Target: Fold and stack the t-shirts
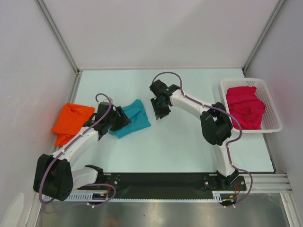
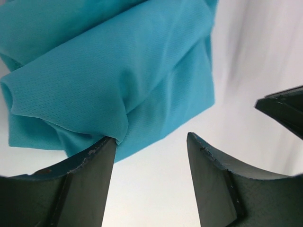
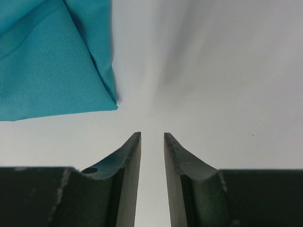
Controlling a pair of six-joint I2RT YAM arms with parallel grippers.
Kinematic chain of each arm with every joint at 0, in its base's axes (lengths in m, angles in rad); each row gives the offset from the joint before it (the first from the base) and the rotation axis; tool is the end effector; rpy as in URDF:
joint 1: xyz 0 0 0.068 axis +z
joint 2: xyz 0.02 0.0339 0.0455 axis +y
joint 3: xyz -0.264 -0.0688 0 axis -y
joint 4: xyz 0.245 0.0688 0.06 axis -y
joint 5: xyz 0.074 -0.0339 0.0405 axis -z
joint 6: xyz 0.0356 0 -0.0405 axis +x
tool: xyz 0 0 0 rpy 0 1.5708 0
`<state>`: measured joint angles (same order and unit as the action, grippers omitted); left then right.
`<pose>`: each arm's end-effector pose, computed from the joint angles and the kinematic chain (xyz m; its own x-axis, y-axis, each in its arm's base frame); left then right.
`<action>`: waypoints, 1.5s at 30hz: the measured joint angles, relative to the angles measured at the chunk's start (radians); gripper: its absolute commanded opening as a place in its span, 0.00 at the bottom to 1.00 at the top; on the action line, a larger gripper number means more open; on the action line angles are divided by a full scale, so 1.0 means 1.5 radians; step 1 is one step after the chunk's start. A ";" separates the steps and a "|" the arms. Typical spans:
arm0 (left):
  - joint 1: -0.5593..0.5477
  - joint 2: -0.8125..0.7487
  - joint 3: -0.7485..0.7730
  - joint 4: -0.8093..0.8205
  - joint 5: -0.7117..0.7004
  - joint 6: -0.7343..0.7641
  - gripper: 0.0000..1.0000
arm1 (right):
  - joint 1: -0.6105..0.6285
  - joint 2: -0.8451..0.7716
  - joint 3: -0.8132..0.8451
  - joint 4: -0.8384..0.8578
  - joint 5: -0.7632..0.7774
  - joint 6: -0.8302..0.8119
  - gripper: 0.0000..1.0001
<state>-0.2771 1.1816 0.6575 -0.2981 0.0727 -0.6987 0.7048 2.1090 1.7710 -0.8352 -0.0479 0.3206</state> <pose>0.2268 -0.0672 0.2069 -0.7457 -0.4549 -0.4869 -0.2080 0.8531 -0.4785 0.3408 0.2921 0.2145 -0.8749 -0.3309 -0.3536 -0.4062 0.8989 0.1639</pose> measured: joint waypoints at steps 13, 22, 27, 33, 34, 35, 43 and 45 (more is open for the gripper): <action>-0.098 -0.032 0.046 -0.033 -0.034 -0.006 0.67 | 0.002 -0.005 -0.020 0.004 0.004 0.001 0.30; -0.101 0.000 0.040 -0.029 -0.049 -0.011 0.68 | 0.002 -0.021 -0.046 0.008 0.010 0.001 0.30; -0.101 0.059 0.041 -0.010 -0.068 -0.007 0.68 | 0.001 -0.022 -0.047 0.007 0.012 0.001 0.30; -0.077 0.158 0.060 0.001 -0.072 0.004 0.68 | -0.005 -0.029 -0.051 0.007 0.018 0.000 0.30; -0.063 0.170 0.071 0.000 -0.070 0.008 0.68 | -0.007 -0.032 -0.055 0.007 0.019 0.000 0.30; -0.047 0.179 0.083 -0.002 -0.069 0.013 0.68 | -0.009 -0.037 -0.059 0.006 0.020 0.000 0.30; 0.048 0.216 0.191 -0.008 -0.076 0.048 0.69 | -0.018 -0.050 -0.070 0.003 0.024 0.000 0.30; 0.053 0.216 0.201 -0.008 -0.077 0.048 0.69 | -0.019 -0.050 -0.070 0.003 0.024 0.000 0.29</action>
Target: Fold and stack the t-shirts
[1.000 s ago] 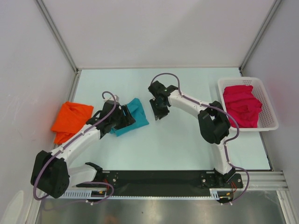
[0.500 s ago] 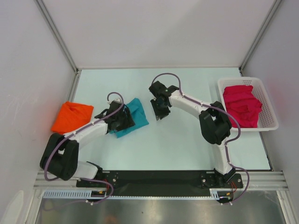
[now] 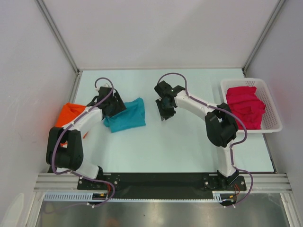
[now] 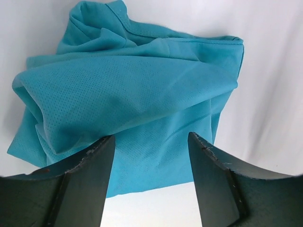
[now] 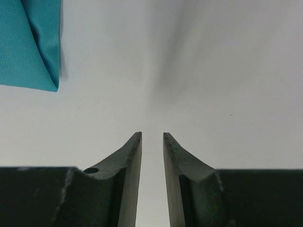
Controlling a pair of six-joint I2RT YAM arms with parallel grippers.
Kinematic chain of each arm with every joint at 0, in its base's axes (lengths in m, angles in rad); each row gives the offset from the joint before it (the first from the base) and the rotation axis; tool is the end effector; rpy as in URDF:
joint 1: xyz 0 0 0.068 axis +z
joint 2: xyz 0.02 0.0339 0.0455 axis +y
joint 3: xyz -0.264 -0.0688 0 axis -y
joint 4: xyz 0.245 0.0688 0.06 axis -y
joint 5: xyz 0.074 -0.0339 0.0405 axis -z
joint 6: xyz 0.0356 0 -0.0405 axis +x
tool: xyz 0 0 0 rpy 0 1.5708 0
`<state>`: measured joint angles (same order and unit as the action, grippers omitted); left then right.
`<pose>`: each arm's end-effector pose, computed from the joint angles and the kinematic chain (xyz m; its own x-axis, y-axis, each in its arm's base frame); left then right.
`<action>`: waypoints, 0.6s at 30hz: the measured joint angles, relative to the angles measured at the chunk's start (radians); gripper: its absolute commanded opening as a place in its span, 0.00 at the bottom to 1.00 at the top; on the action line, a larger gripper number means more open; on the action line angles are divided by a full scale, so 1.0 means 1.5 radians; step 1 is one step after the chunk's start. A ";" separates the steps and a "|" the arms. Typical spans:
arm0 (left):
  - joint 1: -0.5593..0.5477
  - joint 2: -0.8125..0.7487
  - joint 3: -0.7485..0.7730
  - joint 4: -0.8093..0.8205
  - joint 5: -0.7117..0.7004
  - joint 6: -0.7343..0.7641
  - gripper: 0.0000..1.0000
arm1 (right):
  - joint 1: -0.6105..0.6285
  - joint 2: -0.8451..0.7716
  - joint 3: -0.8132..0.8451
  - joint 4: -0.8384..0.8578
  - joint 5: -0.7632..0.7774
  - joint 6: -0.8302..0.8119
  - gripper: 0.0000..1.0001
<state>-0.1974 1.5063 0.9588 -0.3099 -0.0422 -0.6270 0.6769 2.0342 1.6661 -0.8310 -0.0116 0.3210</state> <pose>0.3093 -0.0603 0.2178 -0.6995 -0.4579 -0.5486 -0.2983 0.8848 -0.3581 0.3334 0.2684 0.2154 -0.8878 -0.3087 -0.3412 -0.3683 0.9213 0.1248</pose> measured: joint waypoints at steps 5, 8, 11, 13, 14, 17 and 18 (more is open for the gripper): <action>0.001 0.014 0.016 -0.011 0.001 0.000 0.69 | 0.000 0.000 0.000 -0.001 0.000 0.000 0.30; 0.001 0.050 0.046 -0.015 0.001 0.000 0.68 | 0.000 0.000 0.000 -0.001 0.000 0.000 0.29; 0.003 0.105 0.093 -0.017 0.000 0.000 0.68 | 0.000 0.000 0.000 -0.001 0.004 -0.001 0.29; 0.005 0.150 0.130 -0.022 -0.001 0.000 0.68 | -0.001 -0.002 -0.005 -0.001 0.009 -0.001 0.29; 0.006 0.164 0.141 -0.021 -0.002 0.000 0.68 | -0.002 -0.005 -0.008 -0.001 0.011 -0.001 0.29; 0.013 0.208 0.180 -0.030 -0.005 0.000 0.68 | -0.006 -0.021 -0.028 -0.003 0.017 -0.002 0.29; 0.016 0.220 0.192 -0.030 -0.005 0.000 0.68 | -0.008 -0.028 -0.035 -0.004 0.018 -0.003 0.29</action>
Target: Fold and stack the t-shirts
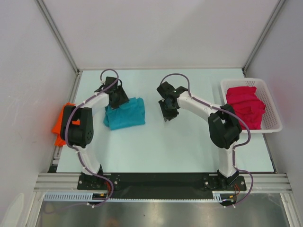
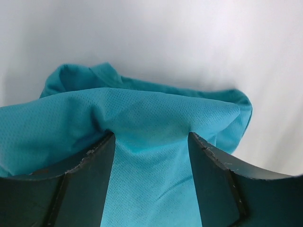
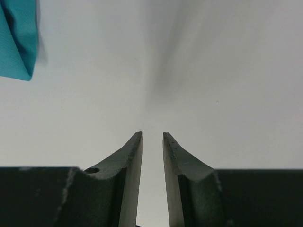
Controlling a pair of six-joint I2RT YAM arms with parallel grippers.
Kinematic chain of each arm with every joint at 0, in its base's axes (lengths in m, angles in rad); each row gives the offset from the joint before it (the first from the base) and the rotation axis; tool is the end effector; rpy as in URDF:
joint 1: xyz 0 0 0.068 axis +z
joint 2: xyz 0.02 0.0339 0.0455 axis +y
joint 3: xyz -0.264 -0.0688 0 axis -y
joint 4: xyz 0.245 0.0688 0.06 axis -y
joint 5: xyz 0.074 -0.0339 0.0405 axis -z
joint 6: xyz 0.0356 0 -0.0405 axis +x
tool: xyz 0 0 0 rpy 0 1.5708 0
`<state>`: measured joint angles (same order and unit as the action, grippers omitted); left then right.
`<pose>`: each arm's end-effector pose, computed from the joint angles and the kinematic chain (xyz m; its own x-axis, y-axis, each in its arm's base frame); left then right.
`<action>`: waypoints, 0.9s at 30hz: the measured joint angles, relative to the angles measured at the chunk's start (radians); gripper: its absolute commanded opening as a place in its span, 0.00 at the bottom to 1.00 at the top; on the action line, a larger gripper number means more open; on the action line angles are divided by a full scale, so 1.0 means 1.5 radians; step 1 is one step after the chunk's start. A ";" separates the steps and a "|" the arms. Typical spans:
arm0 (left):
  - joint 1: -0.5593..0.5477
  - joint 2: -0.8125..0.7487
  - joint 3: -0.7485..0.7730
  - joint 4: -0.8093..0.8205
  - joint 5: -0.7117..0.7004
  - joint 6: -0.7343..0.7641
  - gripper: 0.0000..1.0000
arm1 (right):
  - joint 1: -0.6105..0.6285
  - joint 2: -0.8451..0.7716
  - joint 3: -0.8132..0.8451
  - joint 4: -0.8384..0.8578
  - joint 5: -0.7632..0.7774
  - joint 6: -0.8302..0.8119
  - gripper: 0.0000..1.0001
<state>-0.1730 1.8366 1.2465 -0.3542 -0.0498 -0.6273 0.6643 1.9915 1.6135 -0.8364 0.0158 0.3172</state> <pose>0.3850 -0.0655 0.1930 -0.7301 -0.4675 -0.4984 -0.3525 0.8825 -0.3115 0.3278 0.2560 0.2171 -0.8920 -0.3023 -0.3361 -0.3514 0.9314 0.0948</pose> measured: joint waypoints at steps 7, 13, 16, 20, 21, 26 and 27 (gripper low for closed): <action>0.019 0.072 0.042 0.007 0.020 -0.002 0.69 | -0.013 -0.030 -0.029 0.001 0.004 0.000 0.29; 0.020 0.005 0.035 -0.001 0.004 0.000 0.69 | -0.013 -0.043 -0.046 0.003 0.004 0.000 0.29; 0.021 -0.080 0.034 -0.005 -0.006 0.001 0.69 | -0.011 -0.043 -0.046 0.005 0.003 0.001 0.29; 0.023 -0.192 0.008 0.006 -0.016 0.005 0.70 | -0.003 -0.043 -0.047 0.011 0.002 0.003 0.29; 0.025 -0.213 -0.003 0.008 -0.017 0.005 0.69 | 0.001 -0.043 -0.047 0.013 0.002 0.003 0.29; 0.046 -0.213 -0.057 0.022 -0.017 0.004 0.69 | 0.014 -0.045 -0.052 0.016 0.002 0.003 0.29; 0.049 -0.204 -0.071 0.022 -0.017 0.004 0.70 | 0.016 -0.046 -0.055 0.018 0.002 0.003 0.29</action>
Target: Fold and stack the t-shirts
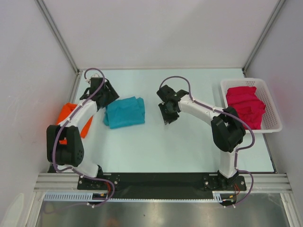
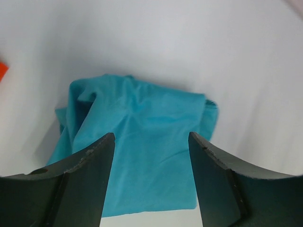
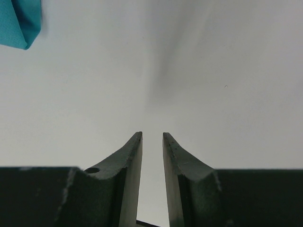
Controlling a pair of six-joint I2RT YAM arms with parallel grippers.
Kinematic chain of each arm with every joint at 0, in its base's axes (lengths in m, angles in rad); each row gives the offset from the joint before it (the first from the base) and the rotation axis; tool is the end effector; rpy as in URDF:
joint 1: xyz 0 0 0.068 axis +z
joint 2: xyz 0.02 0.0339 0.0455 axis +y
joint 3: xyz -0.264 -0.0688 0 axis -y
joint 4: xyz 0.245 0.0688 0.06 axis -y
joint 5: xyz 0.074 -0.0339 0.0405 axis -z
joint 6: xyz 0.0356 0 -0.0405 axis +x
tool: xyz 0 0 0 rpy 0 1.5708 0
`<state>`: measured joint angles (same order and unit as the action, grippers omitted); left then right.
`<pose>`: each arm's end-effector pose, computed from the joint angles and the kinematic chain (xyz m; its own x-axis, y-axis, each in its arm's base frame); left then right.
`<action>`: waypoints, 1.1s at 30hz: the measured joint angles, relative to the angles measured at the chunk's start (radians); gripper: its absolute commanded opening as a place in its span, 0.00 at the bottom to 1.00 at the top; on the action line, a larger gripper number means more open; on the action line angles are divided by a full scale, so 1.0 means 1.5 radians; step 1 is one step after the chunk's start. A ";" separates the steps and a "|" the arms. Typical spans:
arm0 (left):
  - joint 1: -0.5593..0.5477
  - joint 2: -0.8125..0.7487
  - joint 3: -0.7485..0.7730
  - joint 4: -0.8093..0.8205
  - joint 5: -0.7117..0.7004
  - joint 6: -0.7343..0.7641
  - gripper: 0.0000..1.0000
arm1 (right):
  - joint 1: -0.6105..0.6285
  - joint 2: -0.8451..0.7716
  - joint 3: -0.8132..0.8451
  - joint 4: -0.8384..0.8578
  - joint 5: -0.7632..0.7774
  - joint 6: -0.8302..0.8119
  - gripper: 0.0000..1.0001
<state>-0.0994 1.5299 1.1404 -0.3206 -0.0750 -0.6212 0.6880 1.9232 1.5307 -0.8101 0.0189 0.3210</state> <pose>0.3403 -0.0313 0.2684 -0.5522 -0.5282 -0.6451 -0.3431 0.8491 -0.4016 0.3093 0.2534 0.2208 -0.8826 -0.3171 -0.3471 -0.3701 0.9239 0.0968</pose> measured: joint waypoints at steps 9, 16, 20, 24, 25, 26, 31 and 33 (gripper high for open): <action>0.004 0.079 -0.022 0.006 0.003 -0.005 0.69 | -0.009 -0.020 -0.031 0.001 0.002 0.000 0.29; 0.006 0.130 -0.020 0.017 -0.011 -0.005 0.70 | -0.020 -0.021 -0.046 0.009 0.002 -0.001 0.29; 0.007 0.169 -0.008 0.005 -0.025 -0.005 0.70 | -0.025 -0.021 -0.055 0.013 0.002 -0.001 0.29; 0.008 0.192 0.019 -0.011 -0.031 -0.006 0.70 | -0.030 -0.027 -0.072 0.014 0.002 -0.001 0.29; 0.009 0.194 0.025 -0.016 -0.031 -0.006 0.70 | -0.031 -0.030 -0.076 0.013 0.003 -0.001 0.29; 0.010 0.194 0.033 -0.021 -0.031 -0.006 0.70 | -0.032 -0.035 -0.080 0.013 0.003 -0.001 0.29; 0.013 0.162 0.049 -0.032 -0.031 -0.006 0.70 | -0.033 -0.065 -0.103 0.019 0.002 0.000 0.29; 0.013 0.122 0.049 -0.042 -0.031 -0.005 0.70 | -0.033 -0.077 -0.113 0.023 0.001 0.000 0.29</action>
<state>-0.0799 1.7126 1.2144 -0.3843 -0.1219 -0.6292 0.6384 1.8076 1.3609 -0.7753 0.0208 0.3214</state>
